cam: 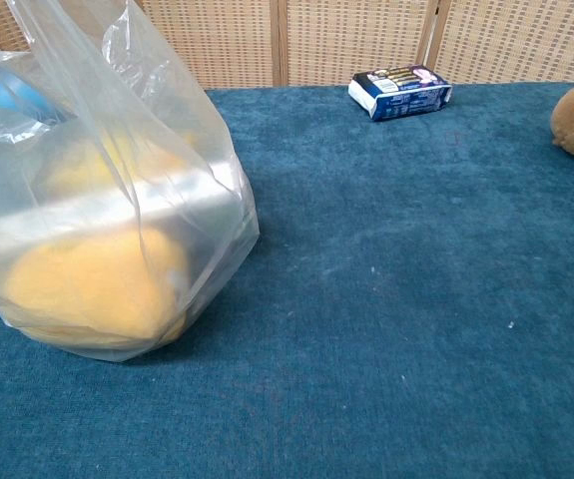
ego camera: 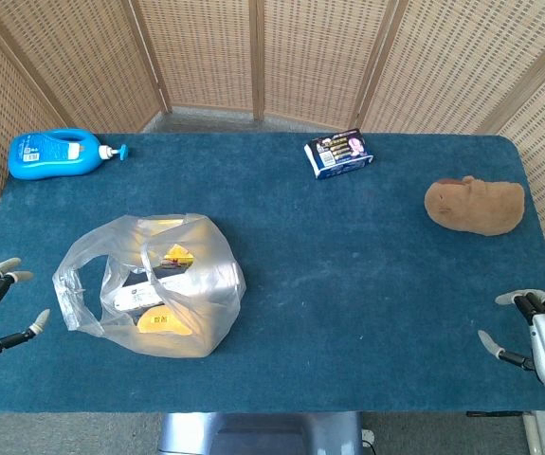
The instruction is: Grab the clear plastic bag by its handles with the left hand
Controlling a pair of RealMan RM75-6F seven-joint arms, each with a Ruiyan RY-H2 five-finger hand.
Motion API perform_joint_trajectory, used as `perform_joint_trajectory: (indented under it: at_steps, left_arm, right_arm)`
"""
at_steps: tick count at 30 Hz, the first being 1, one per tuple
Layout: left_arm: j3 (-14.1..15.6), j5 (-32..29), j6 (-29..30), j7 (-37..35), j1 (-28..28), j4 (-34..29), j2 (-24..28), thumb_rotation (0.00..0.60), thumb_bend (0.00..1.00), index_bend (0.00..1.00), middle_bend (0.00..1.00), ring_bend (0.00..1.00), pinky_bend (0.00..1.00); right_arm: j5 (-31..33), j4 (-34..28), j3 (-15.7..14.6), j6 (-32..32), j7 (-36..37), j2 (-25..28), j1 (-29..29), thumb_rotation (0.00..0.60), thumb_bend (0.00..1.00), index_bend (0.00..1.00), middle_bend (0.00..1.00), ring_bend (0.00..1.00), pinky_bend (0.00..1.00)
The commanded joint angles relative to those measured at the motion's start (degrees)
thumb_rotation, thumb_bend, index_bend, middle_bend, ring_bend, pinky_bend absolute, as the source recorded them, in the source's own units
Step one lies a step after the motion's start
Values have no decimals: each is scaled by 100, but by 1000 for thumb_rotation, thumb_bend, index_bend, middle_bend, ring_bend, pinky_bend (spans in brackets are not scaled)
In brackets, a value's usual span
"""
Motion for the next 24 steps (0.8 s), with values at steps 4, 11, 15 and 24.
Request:
perform_joint_trajectory:
  at_steps: [4,11,15,24]
  left_arm:
    - [7,-22,-37,-77,-5,26,-23,212,256,279,190,101,0]
    - [19,115,-93,-385,-45,-87,118,213,255,279,189,100,0]
    - [32,187,-130,-641,-60,-162,221,212,256,279,190,103,0]
    - [255,602,-638,-3486,-180,-679,845,206,240,279,242,206,125]
  right_arm:
    - [-28,-29,9,-5,-31,5,28,410,281,372,372,278,200]
    - [-43,-16,-16,112,44,-36,-46,404,281,372,373,278,200]
    - [-65,-1,-32,94,52,-71,-37,409,281,372,372,278,201]
    - [-96,11,-18,73,63,-101,3,406,281,373,373,278,201]
